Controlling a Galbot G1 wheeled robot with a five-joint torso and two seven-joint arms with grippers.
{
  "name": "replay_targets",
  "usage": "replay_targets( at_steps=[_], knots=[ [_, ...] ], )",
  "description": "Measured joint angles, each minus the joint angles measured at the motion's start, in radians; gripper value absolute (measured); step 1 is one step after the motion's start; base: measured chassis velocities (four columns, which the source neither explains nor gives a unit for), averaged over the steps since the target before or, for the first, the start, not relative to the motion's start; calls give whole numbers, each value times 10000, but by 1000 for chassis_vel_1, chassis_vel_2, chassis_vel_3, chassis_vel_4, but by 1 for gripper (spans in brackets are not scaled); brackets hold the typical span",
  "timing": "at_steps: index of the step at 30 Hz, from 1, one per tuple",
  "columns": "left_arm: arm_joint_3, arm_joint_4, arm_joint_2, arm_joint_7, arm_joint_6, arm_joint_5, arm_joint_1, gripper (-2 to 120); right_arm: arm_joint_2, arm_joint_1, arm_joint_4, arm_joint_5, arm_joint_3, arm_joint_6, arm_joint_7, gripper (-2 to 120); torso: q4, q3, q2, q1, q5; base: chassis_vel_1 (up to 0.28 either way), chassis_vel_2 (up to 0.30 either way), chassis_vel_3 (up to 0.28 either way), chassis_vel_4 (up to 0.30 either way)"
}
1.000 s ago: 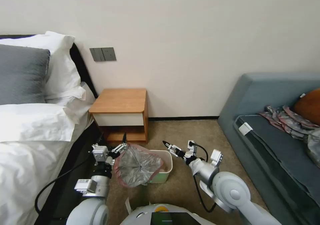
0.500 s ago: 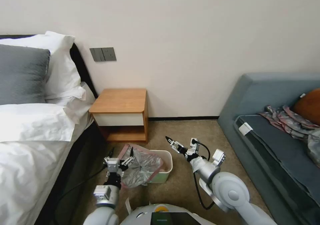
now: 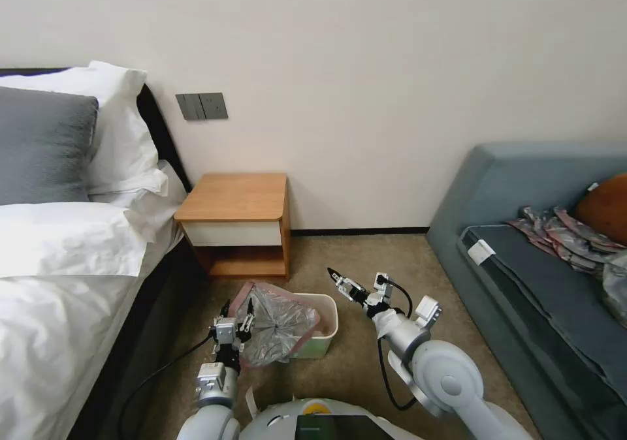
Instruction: Pick up the garbage bag from the table and place it over the trash can.
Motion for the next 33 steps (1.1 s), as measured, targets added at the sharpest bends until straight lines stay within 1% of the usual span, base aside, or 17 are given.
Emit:
replay_targets(
  at_steps=[4,11,18,23,25,27,30,33],
  knots=[
    [92,216,78,59,86,-12,-26,52,61,-55,-47,-66,16,0,-28,100,0,0,0,0,-1,0,0,0,0],
    [273,368,157,188,293,37,-121,51,173,-175,-75,-202,34,8,-87,100,0,0,0,0,-1,0,0,0,0],
    [240,469,308,247,418,82,-234,51,239,-176,-106,-254,-5,25,-123,100,0,0,0,0,-1,0,0,0,0],
    [212,655,450,302,546,-158,-445,48,245,-184,-102,-273,-13,54,-139,100,1,0,0,0,-1,0,0,0,0],
    [236,662,466,309,647,-313,-527,48,246,-204,-91,-292,-25,57,-143,100,0,0,0,0,-1,0,0,0,0],
    [312,635,489,309,951,-656,-670,47,254,-267,-68,-357,-58,59,-153,100,0,0,0,0,-2,0,0,0,0],
    [329,581,524,306,1161,-758,-754,47,271,-338,-49,-430,-96,64,-157,100,0,0,0,0,0,0,0,0,0],
    [345,534,689,286,1580,-827,-903,47,275,-437,16,-511,-138,68,-186,100,0,0,0,0,0,0,0,0,0]
  ],
)
